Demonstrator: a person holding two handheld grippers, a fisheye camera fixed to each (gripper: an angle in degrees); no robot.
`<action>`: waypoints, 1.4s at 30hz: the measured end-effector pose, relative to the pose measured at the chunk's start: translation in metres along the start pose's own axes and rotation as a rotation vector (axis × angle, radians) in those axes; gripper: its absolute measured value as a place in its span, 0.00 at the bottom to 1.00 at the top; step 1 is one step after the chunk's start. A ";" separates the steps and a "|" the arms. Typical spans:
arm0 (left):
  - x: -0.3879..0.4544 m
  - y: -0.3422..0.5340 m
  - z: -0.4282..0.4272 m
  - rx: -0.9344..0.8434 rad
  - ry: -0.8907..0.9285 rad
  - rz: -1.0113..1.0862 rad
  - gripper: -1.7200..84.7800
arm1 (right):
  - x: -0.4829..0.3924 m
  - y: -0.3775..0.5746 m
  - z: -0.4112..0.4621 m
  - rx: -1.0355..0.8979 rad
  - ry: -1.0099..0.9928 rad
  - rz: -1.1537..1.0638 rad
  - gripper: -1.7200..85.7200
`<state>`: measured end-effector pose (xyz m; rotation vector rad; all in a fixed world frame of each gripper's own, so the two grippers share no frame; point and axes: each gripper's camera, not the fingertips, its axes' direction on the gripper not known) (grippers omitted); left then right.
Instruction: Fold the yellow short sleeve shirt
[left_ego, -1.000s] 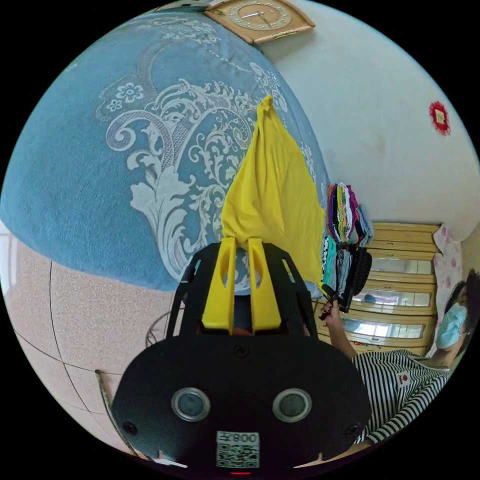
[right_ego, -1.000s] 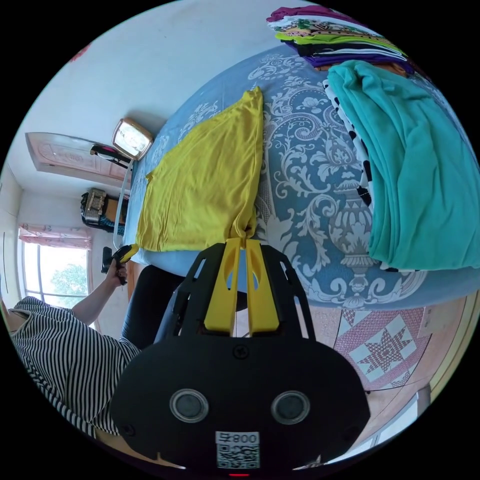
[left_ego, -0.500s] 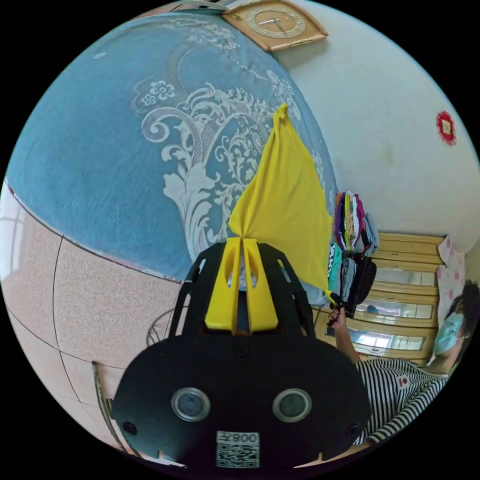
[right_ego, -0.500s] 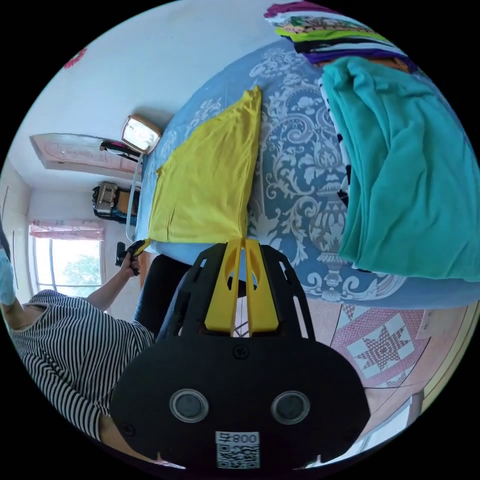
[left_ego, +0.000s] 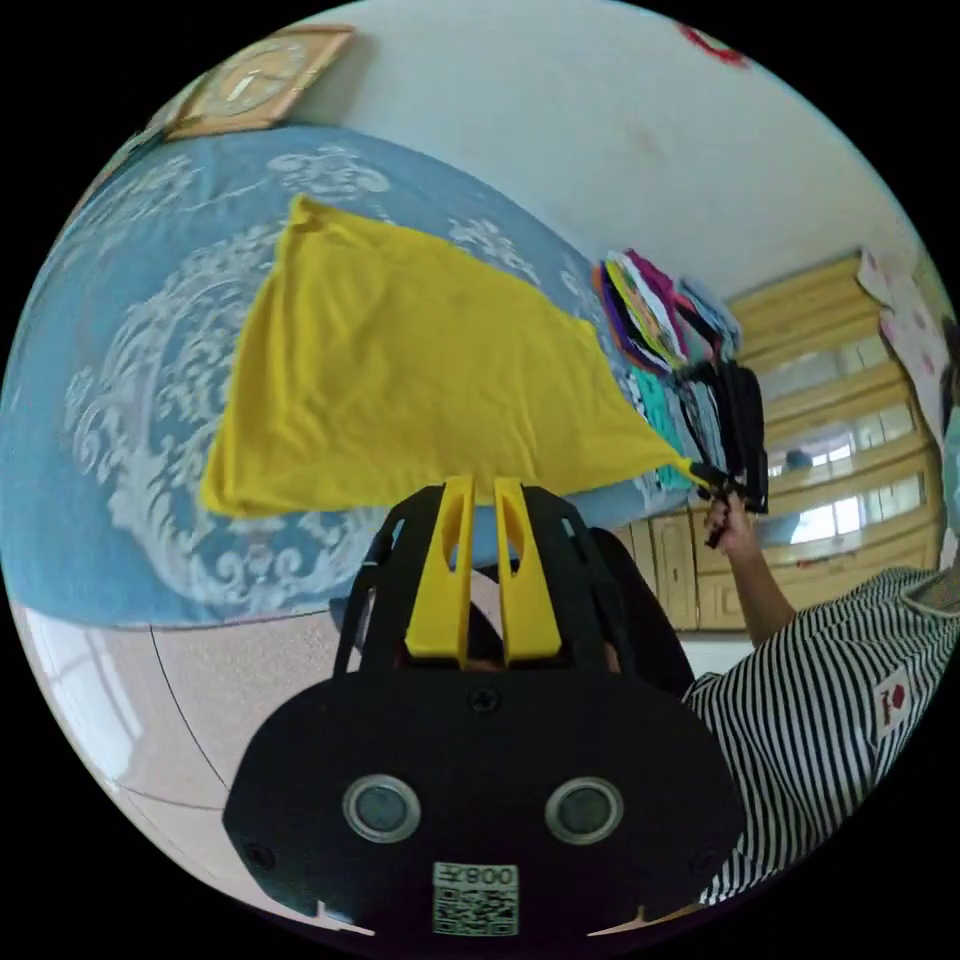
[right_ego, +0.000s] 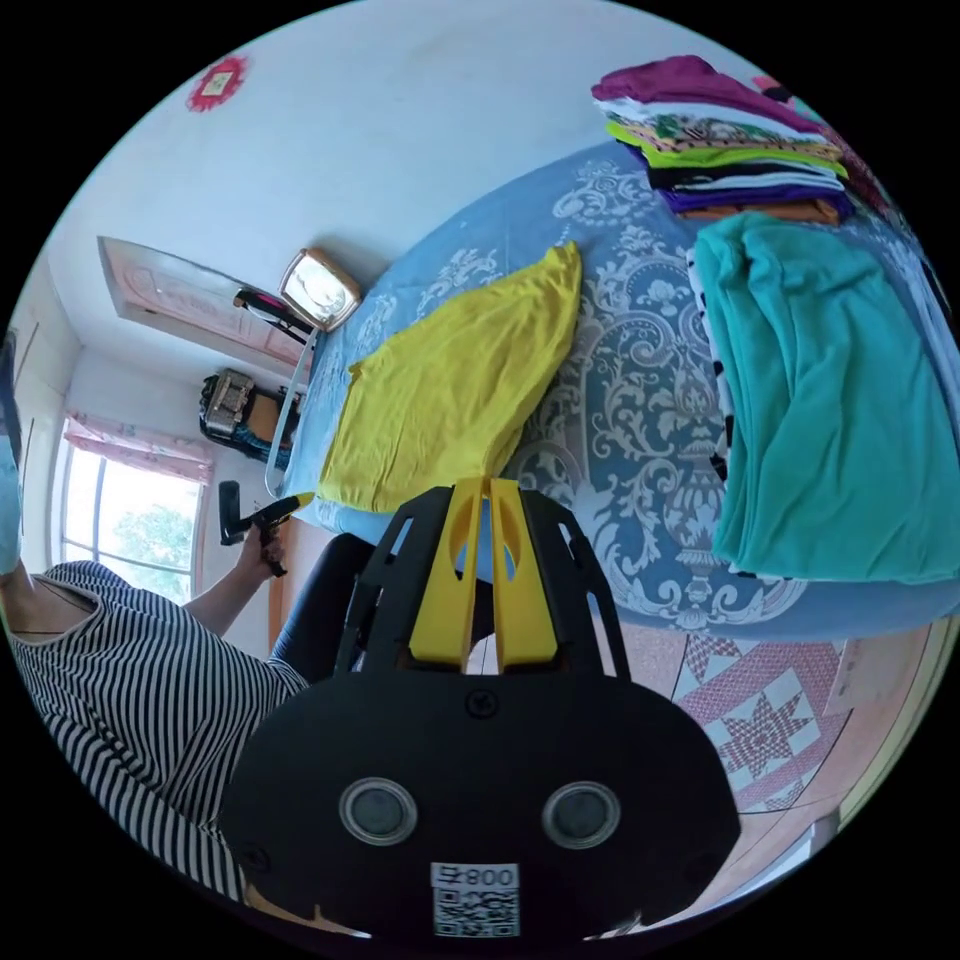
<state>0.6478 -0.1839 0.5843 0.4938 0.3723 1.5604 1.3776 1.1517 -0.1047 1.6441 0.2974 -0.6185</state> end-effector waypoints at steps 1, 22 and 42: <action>0.047 -0.015 0.043 -0.055 0.019 0.133 0.10 | -0.008 -0.005 0.000 0.011 0.002 -0.014 0.03; 0.296 -0.040 0.385 -0.069 -0.080 0.537 0.04 | 0.005 -0.101 0.029 0.187 -0.143 0.010 0.04; 0.307 -0.017 0.443 -0.095 -0.010 0.569 0.03 | 0.109 -0.298 0.170 0.051 -0.283 0.346 0.14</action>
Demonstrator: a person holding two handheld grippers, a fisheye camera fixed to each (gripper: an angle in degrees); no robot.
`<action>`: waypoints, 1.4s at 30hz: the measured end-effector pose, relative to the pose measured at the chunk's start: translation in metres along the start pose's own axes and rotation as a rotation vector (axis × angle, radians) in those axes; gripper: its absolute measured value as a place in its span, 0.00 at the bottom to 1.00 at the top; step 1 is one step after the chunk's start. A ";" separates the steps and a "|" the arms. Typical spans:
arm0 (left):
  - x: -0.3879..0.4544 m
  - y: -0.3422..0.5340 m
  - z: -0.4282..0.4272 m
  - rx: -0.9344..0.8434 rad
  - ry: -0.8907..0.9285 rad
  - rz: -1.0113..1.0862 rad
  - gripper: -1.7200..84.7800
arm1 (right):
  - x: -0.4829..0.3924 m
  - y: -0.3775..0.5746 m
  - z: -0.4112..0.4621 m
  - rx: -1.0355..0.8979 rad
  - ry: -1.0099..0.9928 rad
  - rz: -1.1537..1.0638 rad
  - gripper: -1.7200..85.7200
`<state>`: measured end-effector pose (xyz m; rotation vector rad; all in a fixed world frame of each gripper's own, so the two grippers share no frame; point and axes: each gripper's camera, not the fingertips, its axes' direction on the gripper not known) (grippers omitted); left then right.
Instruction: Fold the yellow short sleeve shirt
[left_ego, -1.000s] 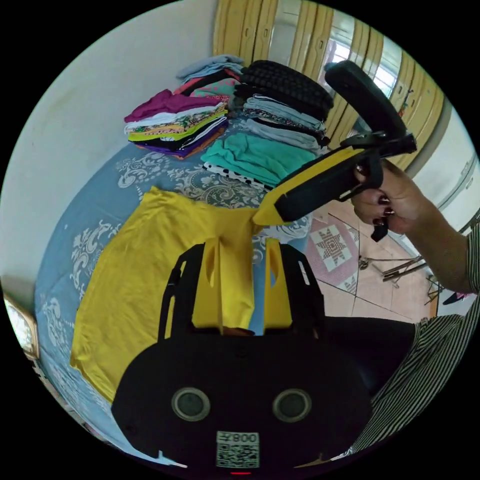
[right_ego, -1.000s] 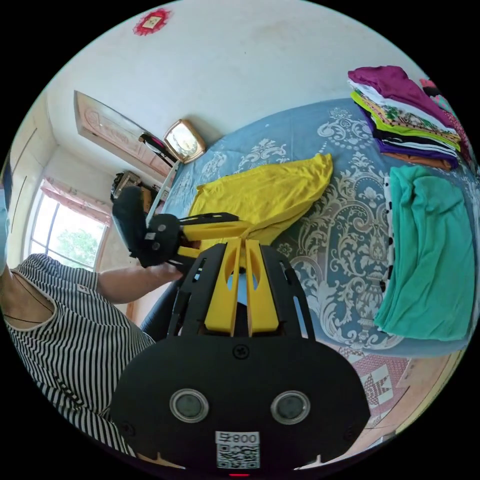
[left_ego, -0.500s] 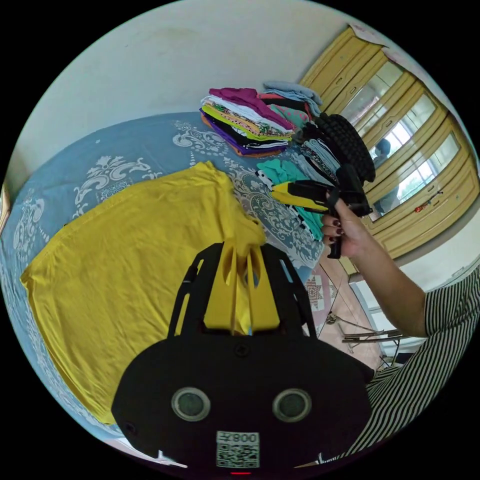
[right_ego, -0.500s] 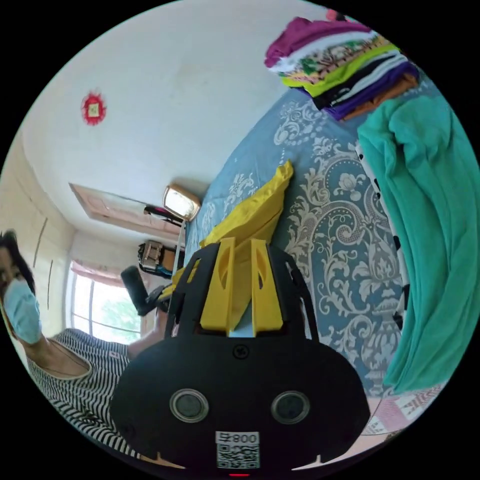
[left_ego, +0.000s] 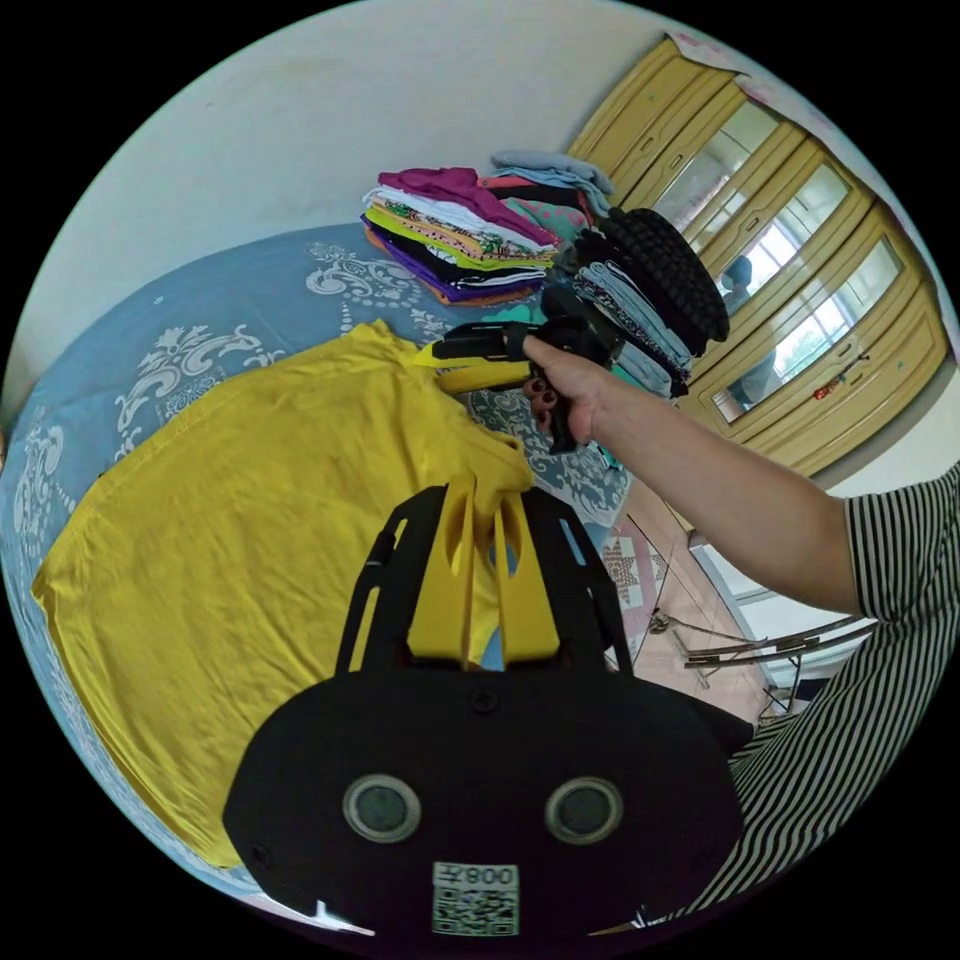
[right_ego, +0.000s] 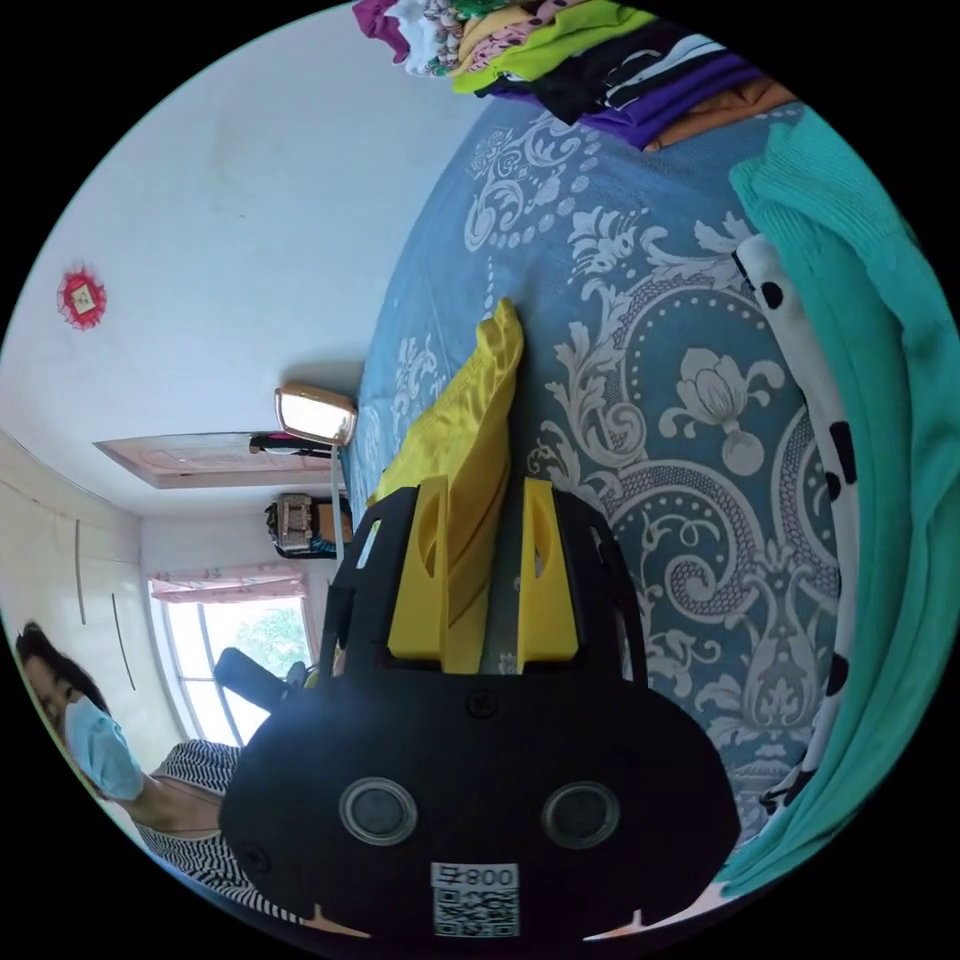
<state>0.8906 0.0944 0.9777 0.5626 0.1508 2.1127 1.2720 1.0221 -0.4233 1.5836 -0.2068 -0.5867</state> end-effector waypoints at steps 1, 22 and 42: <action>0.002 0.000 -0.002 -0.002 0.000 0.010 0.03 | -0.004 -0.006 0.006 0.000 0.020 0.001 0.14; -0.064 0.005 -0.182 0.101 0.152 -0.078 0.03 | -0.145 -0.046 0.139 0.075 0.001 -0.056 0.04; -0.299 0.267 -0.593 0.447 0.084 -0.789 0.03 | -0.559 0.054 0.592 -0.321 0.265 -0.645 0.03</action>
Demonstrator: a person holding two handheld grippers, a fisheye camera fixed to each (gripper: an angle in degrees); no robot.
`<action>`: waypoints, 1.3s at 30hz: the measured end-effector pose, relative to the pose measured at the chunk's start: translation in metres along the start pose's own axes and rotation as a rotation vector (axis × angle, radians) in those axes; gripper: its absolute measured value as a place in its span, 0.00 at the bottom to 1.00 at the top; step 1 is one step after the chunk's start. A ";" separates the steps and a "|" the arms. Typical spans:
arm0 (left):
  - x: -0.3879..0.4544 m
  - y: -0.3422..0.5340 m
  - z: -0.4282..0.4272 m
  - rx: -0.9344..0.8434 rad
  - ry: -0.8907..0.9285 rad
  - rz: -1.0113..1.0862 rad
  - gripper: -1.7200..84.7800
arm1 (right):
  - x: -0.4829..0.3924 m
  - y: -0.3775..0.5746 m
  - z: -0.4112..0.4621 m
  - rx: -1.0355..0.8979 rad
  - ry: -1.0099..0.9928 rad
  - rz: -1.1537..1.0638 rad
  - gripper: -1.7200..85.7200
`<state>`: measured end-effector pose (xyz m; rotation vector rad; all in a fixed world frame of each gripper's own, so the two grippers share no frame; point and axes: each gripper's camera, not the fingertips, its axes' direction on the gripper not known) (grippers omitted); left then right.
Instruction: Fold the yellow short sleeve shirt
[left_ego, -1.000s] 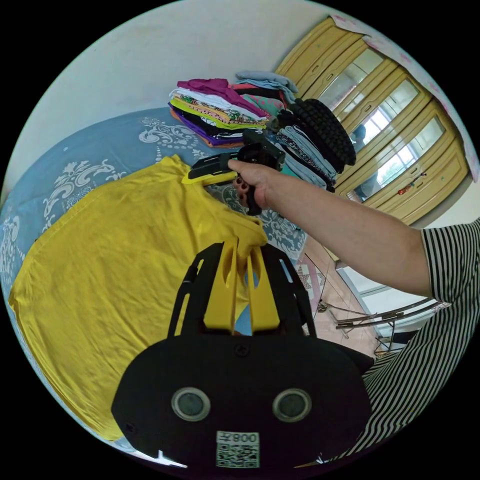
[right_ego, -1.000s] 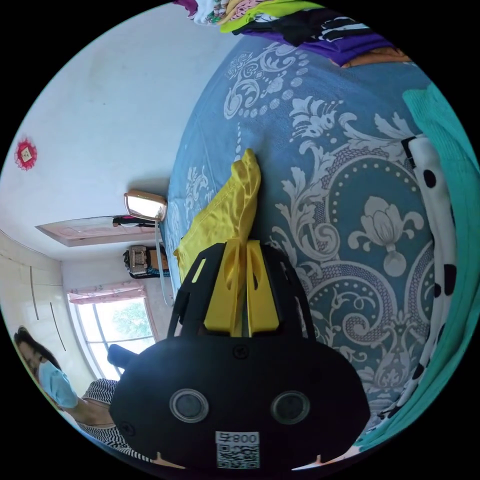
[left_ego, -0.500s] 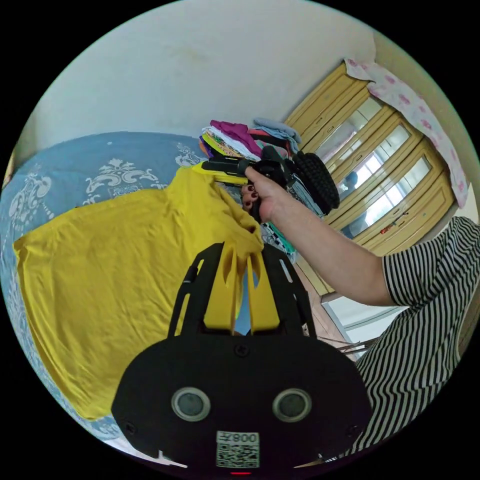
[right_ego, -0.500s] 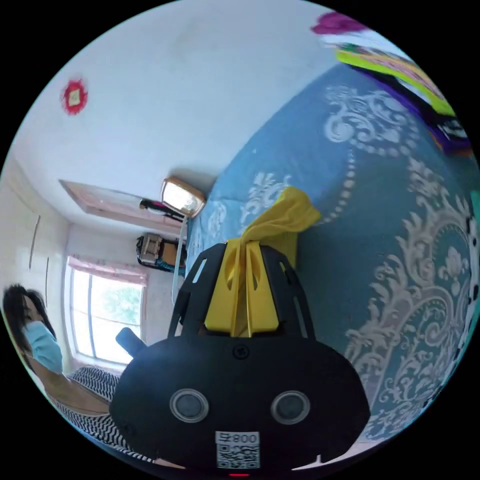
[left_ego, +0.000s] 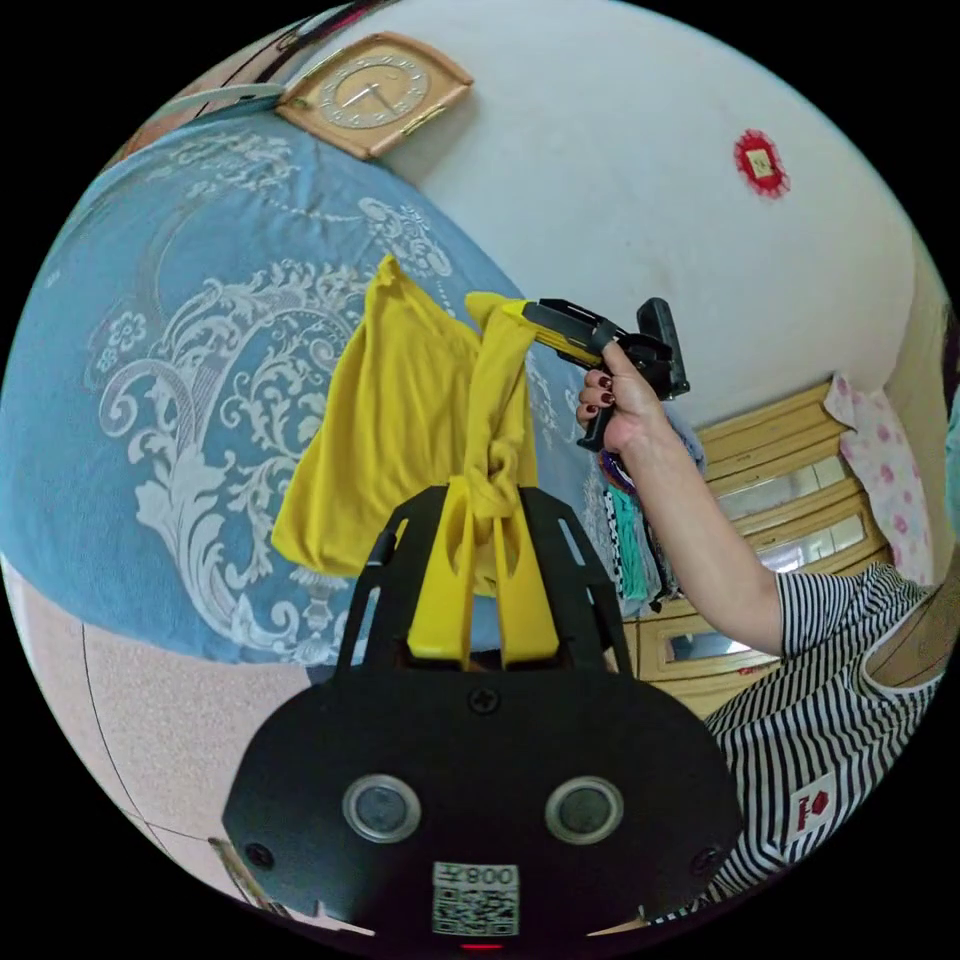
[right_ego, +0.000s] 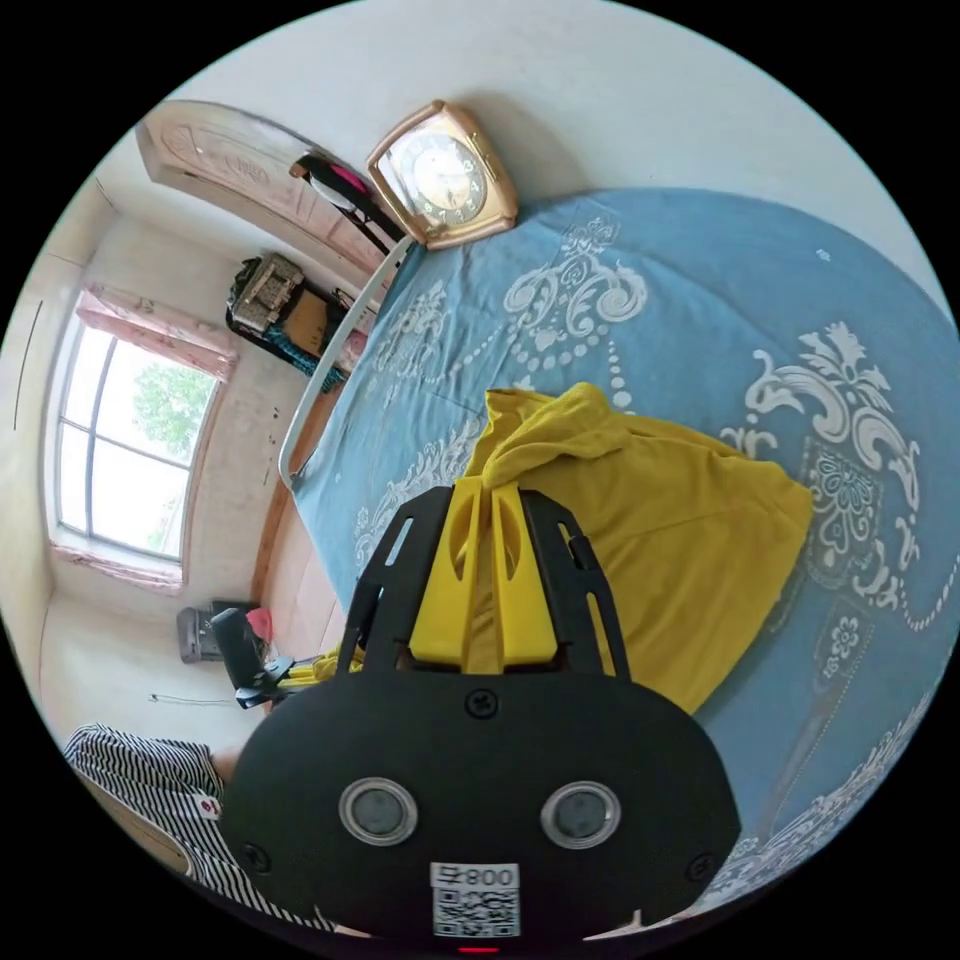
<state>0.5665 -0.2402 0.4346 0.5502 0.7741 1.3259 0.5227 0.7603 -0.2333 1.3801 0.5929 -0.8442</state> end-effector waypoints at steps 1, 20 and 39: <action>-0.009 -0.004 -0.014 0.009 0.019 -0.024 0.03 | -0.015 -0.009 0.016 -0.014 0.008 -0.004 0.03; -0.021 -0.049 -0.199 0.050 0.009 -0.200 0.05 | -0.239 -0.109 0.212 -0.310 0.413 -0.358 0.10; 0.093 -0.081 -0.260 -0.006 -0.172 -0.025 0.03 | -0.287 -0.142 0.249 -0.323 0.397 -0.429 0.02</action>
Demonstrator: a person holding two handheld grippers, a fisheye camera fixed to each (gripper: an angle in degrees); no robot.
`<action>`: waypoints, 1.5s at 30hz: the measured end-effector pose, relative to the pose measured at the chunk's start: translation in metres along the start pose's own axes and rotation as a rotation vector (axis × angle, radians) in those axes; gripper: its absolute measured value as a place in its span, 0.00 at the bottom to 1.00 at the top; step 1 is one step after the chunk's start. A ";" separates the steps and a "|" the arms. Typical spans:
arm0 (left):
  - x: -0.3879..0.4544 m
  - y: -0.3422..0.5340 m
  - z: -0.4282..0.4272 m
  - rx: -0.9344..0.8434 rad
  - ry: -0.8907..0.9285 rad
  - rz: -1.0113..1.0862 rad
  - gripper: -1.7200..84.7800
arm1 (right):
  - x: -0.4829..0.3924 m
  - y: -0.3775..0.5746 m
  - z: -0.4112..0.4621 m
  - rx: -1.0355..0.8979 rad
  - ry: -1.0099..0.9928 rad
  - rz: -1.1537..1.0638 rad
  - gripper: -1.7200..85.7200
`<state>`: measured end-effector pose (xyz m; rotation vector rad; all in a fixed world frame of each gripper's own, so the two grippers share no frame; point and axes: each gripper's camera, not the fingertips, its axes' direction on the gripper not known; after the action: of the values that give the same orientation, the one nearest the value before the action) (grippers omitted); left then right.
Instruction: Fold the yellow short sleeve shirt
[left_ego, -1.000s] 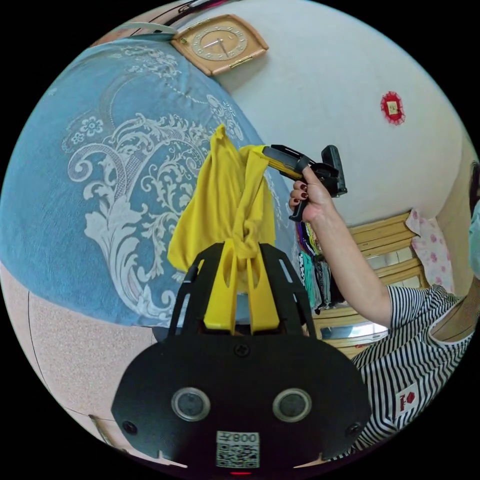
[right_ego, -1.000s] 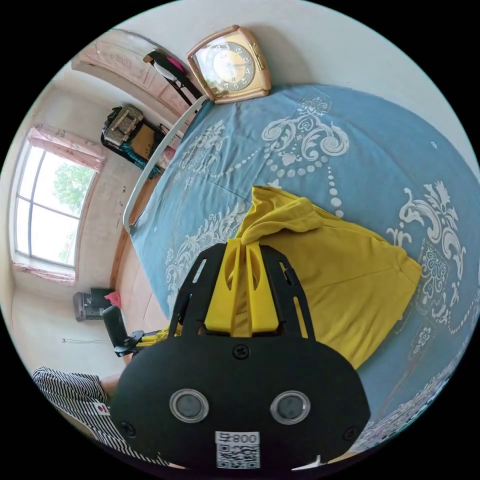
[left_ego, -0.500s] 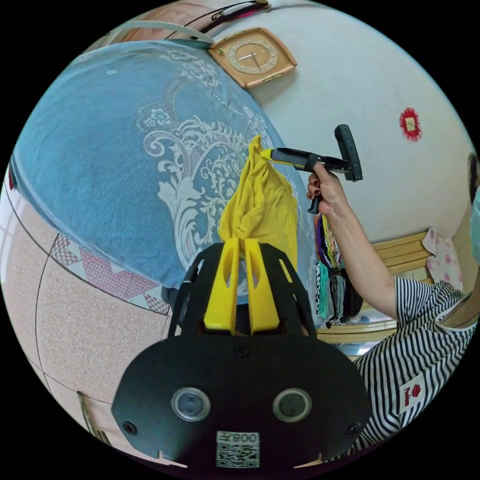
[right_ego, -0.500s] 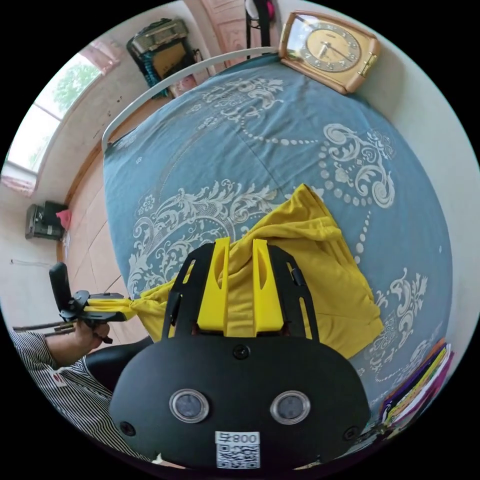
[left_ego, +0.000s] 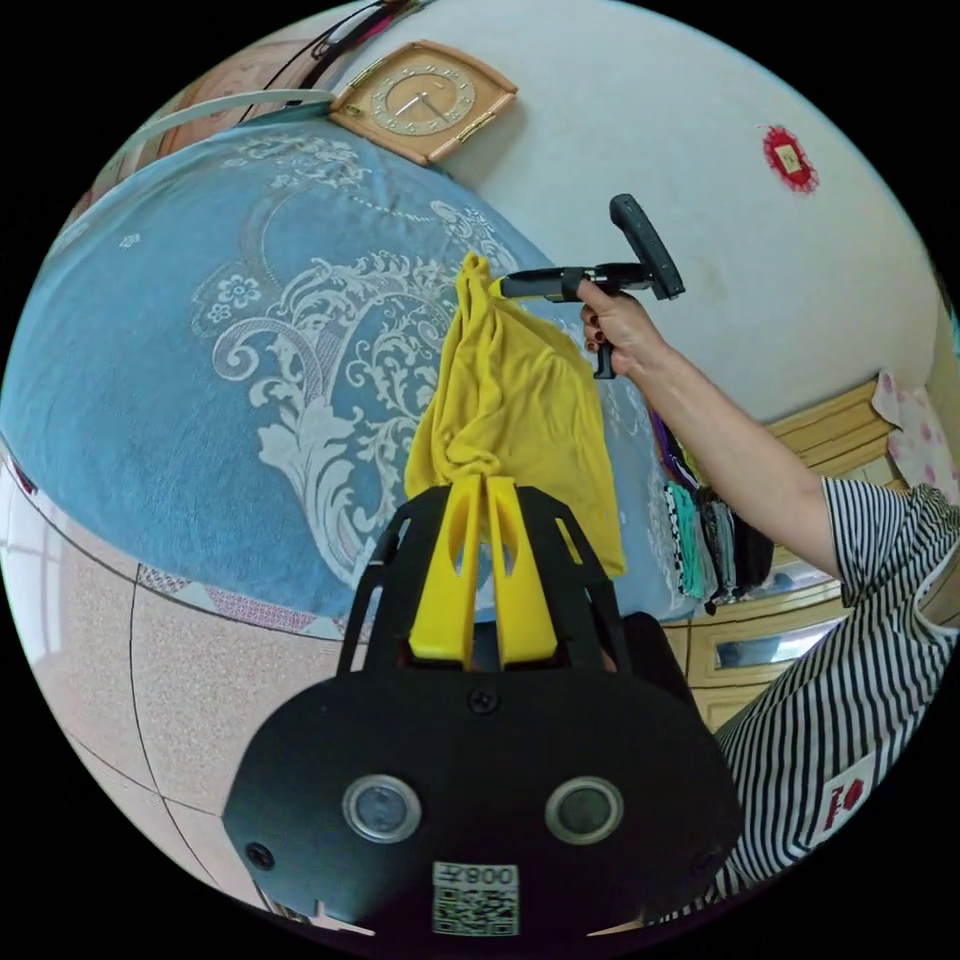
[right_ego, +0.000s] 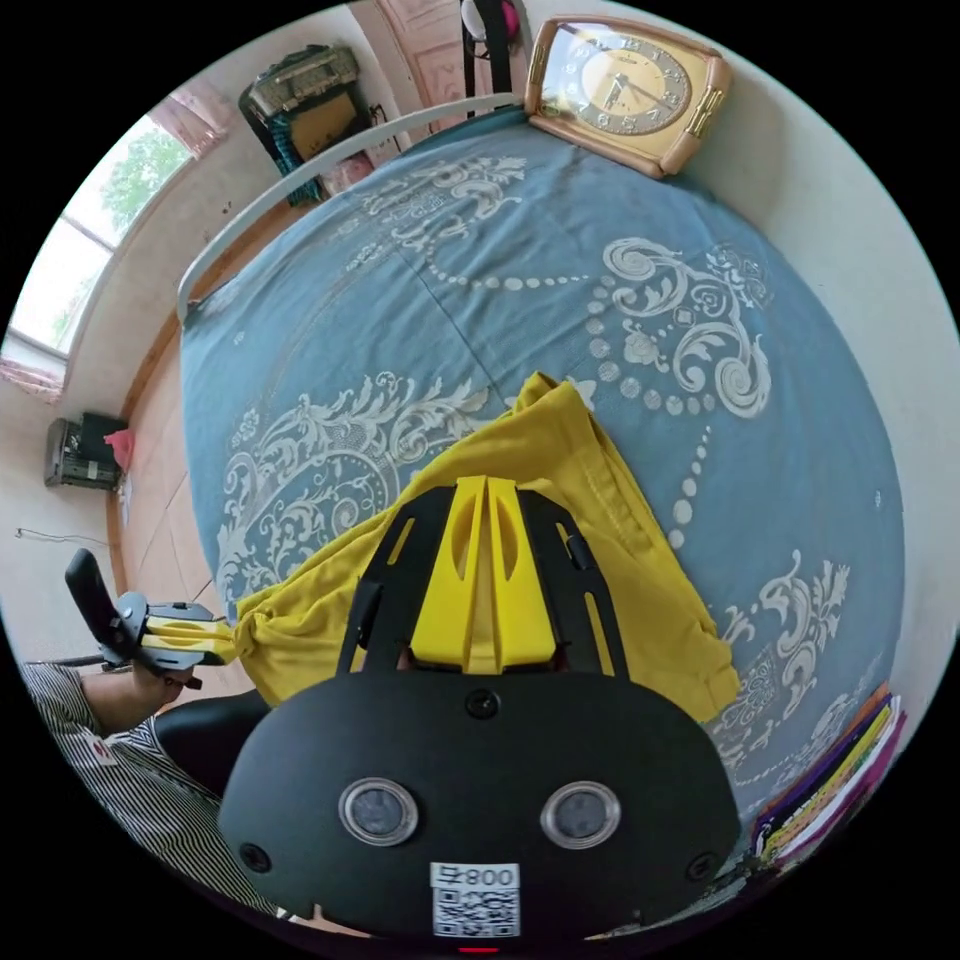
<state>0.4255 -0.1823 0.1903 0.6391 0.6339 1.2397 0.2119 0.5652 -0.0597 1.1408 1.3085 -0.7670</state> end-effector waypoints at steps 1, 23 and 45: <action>-0.003 0.005 0.000 -0.018 -0.020 -0.028 0.03 | -0.003 -0.006 0.014 -0.045 0.007 0.001 0.02; 0.055 0.058 -0.039 0.069 -0.025 -0.098 0.02 | -0.097 0.189 0.005 0.069 -0.435 0.029 0.02; 0.118 0.096 0.056 -0.068 -0.172 0.008 0.02 | -0.125 0.331 0.037 -0.037 -0.341 0.103 0.02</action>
<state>0.4293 -0.0529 0.2882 0.6839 0.4450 1.1937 0.5126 0.6113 0.1246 0.9897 0.9681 -0.8170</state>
